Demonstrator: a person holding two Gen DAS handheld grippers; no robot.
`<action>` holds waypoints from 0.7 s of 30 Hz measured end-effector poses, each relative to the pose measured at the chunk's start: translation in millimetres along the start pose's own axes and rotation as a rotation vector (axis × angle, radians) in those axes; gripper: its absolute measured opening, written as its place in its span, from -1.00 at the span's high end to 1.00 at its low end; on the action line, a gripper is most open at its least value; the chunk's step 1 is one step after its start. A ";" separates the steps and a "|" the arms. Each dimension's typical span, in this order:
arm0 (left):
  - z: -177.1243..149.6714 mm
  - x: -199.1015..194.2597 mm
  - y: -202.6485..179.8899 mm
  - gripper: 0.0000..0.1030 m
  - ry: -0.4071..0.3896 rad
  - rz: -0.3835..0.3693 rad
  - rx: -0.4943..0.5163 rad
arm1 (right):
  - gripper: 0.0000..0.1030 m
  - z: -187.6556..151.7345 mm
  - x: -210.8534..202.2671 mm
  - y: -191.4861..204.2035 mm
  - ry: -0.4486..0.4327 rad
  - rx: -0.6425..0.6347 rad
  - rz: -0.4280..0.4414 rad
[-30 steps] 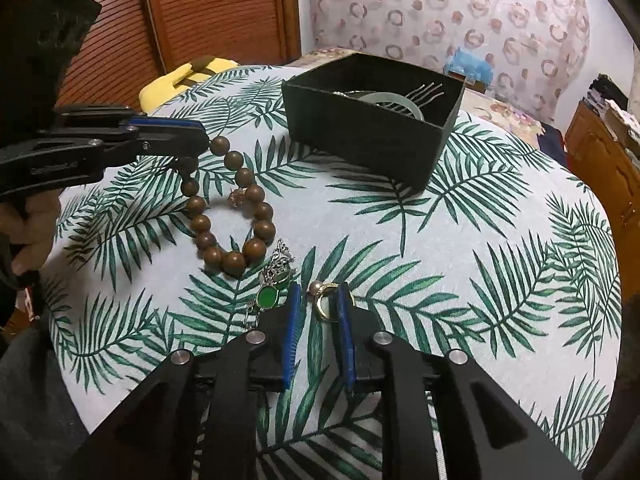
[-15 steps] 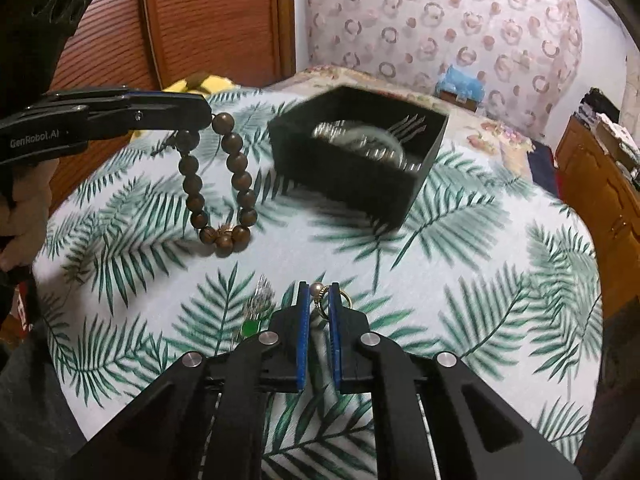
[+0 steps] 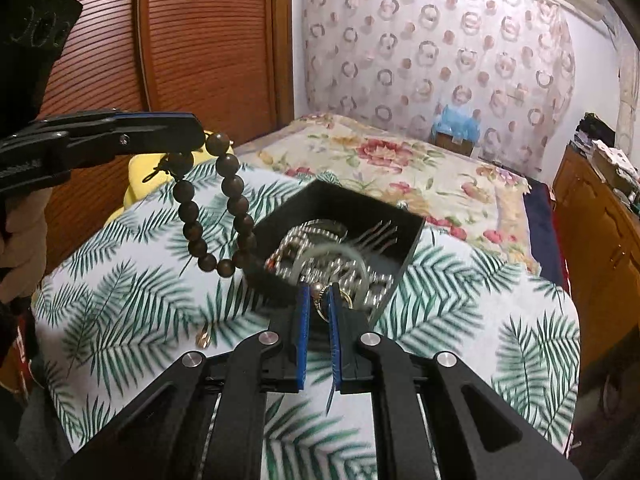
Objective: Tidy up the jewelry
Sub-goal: 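Carry the bead bracelet and ring over the black box with both tools, then lower both held items into the box and open both tools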
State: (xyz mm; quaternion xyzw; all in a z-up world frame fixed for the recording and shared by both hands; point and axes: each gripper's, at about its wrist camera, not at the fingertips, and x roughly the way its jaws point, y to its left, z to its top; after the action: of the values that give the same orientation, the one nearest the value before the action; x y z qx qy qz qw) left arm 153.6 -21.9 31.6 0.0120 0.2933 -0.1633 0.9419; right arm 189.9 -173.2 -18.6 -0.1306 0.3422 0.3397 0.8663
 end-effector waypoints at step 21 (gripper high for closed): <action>18.1 58.1 10.0 0.76 0.060 0.012 -0.006 | 0.53 11.0 35.0 -20.3 0.009 0.041 0.025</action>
State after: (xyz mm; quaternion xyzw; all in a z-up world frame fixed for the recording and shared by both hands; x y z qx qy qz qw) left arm 211.8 -32.1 13.5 0.0159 0.3219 -0.1564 0.9336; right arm 228.0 -165.5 -34.5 -0.1099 0.3546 0.3428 0.8629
